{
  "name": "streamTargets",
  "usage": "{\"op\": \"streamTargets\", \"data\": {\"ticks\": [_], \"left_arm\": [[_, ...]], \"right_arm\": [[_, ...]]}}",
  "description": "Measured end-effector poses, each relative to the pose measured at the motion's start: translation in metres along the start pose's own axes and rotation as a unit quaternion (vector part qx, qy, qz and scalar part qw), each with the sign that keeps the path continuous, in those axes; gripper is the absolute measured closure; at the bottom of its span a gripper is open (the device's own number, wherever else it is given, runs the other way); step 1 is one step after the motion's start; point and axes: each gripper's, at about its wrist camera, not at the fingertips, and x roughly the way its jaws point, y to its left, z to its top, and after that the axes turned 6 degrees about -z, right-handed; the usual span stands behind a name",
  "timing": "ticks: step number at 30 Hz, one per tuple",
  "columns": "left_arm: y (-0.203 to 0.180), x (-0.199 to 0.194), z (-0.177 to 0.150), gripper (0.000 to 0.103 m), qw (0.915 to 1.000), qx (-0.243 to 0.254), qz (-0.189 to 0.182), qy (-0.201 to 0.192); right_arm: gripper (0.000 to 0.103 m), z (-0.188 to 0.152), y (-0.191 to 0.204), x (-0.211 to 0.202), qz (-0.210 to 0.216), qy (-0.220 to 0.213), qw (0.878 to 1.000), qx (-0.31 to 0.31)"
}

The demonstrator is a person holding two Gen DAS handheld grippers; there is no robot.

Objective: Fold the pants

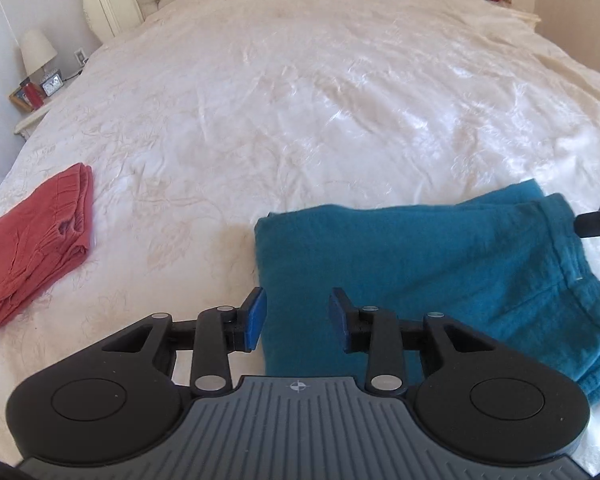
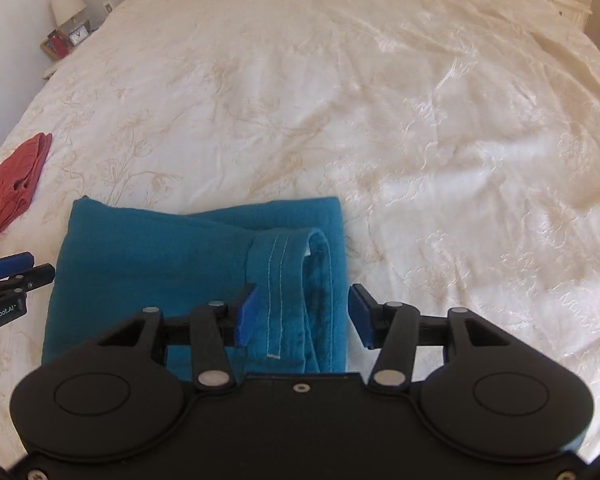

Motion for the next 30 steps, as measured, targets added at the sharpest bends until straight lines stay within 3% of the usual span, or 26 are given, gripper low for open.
{"op": "streamTargets", "data": {"ticks": [2,4,7,11,12,17,30], "left_arm": [[-0.010,-0.006,0.000,0.068,0.9998,0.006,-0.013,-0.010],[-0.022,0.001,-0.001,0.068,0.9994,0.013,-0.033,0.004],[-0.034,0.018,-0.015,0.068,0.9981,0.016,-0.043,0.042],[-0.035,0.038,-0.054,0.067,0.9920,0.008,-0.030,0.122],[-0.033,0.037,-0.063,0.067,0.9917,0.002,-0.028,0.126],[-0.025,0.011,-0.068,0.067,0.9931,-0.013,-0.021,0.114],[-0.020,-0.103,-0.030,0.067,0.9962,-0.073,0.002,0.047]], "right_arm": [[0.045,-0.002,0.010,-0.020,-0.004,-0.042,0.999,-0.026],[0.045,-0.004,0.024,-0.029,0.023,-0.059,0.997,-0.044],[0.046,-0.012,0.047,-0.017,0.057,-0.028,0.995,-0.072],[0.048,-0.043,0.059,0.014,0.044,0.052,0.993,-0.095],[0.049,-0.053,0.057,0.020,0.037,0.077,0.992,-0.093],[0.051,-0.067,0.054,0.003,0.037,0.087,0.992,-0.083],[0.042,-0.060,0.058,-0.124,0.007,0.007,0.999,-0.042]]}}
